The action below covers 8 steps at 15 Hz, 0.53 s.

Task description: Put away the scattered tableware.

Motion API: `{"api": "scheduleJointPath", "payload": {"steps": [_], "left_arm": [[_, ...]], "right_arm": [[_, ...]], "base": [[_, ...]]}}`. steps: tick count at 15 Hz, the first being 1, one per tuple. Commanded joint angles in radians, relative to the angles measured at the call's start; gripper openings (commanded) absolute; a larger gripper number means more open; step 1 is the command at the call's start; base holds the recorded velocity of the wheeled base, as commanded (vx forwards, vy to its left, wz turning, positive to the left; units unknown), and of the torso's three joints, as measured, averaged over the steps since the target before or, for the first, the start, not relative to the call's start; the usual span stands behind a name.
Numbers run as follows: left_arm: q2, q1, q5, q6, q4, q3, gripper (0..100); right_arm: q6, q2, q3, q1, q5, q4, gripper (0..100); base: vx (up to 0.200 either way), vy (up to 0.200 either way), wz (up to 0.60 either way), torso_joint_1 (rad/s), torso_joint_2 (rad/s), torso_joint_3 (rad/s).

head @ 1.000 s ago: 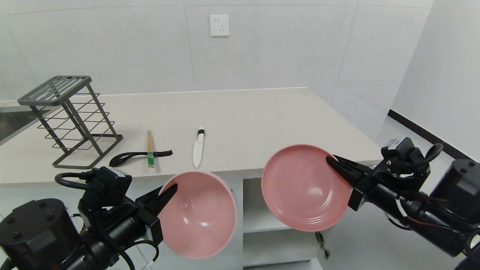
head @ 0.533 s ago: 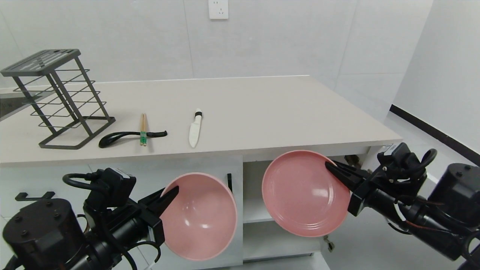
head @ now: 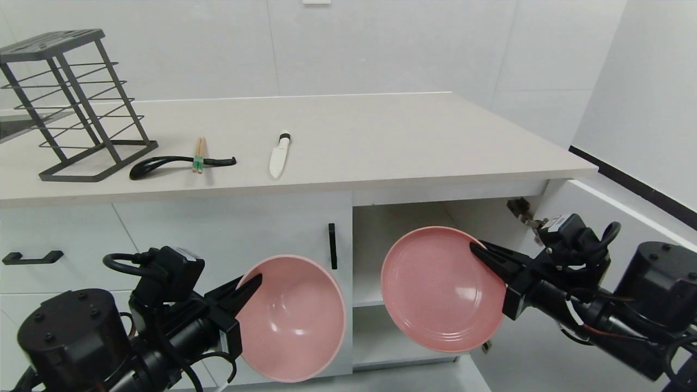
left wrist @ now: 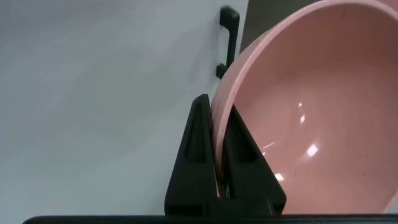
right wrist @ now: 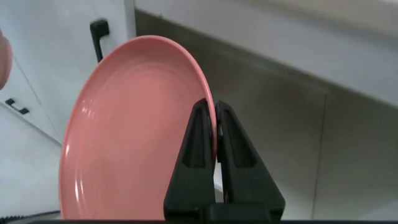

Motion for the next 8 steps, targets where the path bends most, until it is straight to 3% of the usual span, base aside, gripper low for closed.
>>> {"api": "scheduleJointPath", "payload": {"steps": [1,4,8], "left_arm": [[0.013,0.000,0.001,-0.002,-0.001,0.000,0],[0.022,0.008,0.001,-0.002,-0.001,0.000,0],[0.048,0.006,0.001,-0.002,-0.001,0.000,0]], "right_arm": [[0.000,0.011,-0.002,-0.003,0.000,-0.001,0],[0.000,0.046,-0.005,-0.009,-0.002,-0.001,0],[0.000,0.092,-0.008,-0.053,-0.002,-0.001,0]], "base": [[0.000,0.000,0.00,-0.261,0.35,0.144],[0.000,0.000,0.00,-0.225,0.31,0.133],[0.000,0.000,0.00,-0.036,0.23,0.060]]}}
